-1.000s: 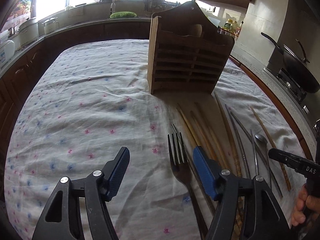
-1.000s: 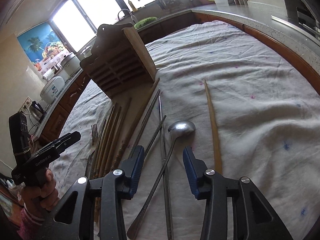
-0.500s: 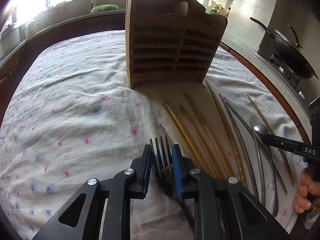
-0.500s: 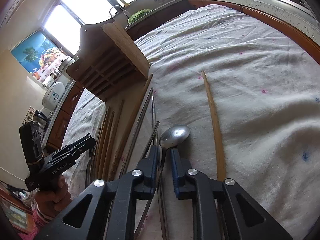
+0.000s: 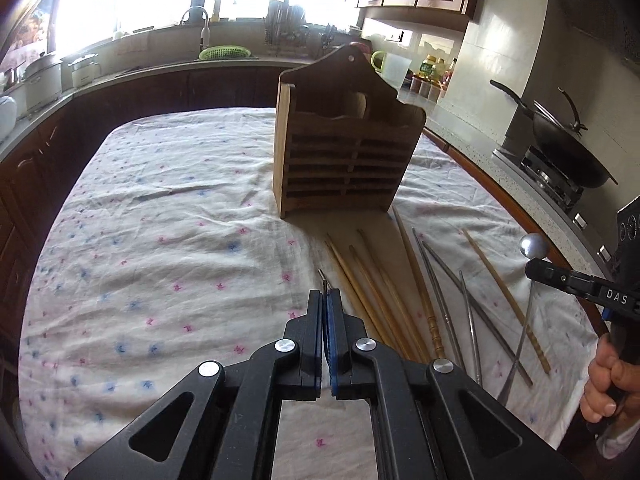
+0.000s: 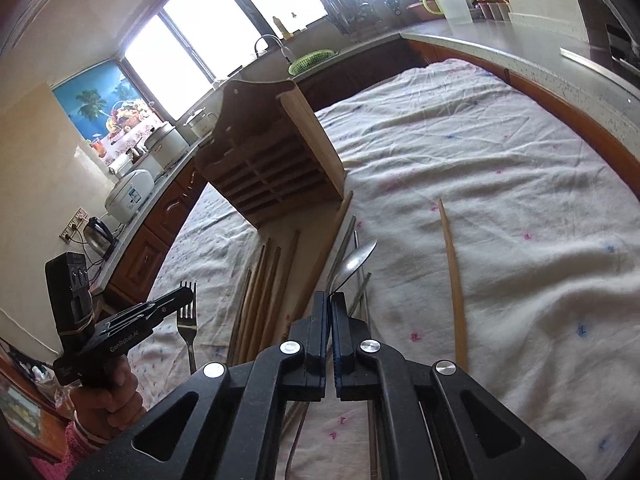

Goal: Organize utensils
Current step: 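Lift the fork with the left tool while the right tool carries the spoon to the wooden holder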

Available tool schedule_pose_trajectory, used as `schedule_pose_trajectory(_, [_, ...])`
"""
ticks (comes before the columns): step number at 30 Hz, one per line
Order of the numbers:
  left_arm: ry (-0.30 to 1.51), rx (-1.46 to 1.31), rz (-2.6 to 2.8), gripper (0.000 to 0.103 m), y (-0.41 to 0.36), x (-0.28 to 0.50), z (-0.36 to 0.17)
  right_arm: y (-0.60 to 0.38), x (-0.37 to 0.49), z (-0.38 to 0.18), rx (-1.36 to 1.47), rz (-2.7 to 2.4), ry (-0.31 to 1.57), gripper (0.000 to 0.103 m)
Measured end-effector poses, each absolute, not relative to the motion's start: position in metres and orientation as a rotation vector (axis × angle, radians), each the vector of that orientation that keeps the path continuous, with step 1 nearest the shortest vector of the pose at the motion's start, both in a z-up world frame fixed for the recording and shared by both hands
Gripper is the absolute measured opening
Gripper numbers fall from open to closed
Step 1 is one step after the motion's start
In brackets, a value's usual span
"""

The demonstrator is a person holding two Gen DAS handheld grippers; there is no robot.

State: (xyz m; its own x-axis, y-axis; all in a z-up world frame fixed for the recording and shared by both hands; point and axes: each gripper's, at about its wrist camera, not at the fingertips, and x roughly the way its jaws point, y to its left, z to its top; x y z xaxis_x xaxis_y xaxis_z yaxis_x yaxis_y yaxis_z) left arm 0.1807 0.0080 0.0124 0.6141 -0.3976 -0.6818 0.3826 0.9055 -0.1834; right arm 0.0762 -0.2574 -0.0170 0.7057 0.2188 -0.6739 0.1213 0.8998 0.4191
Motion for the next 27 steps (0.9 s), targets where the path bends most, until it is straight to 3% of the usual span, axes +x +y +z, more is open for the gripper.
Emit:
schedule_pose_trajectory(16, [0.547,-0.058,-0.331,0.000,0.041,0.144,0.084,-0.246,0.084,0.044,0.327,0.032,0.618,0.002])
schedule_pose_trajectory(27, [0.433,-0.064,-0.255,0.001,0.033,0.169,0.118,-0.249,0.120,0.091,0.239,0.010,0.500,0.002])
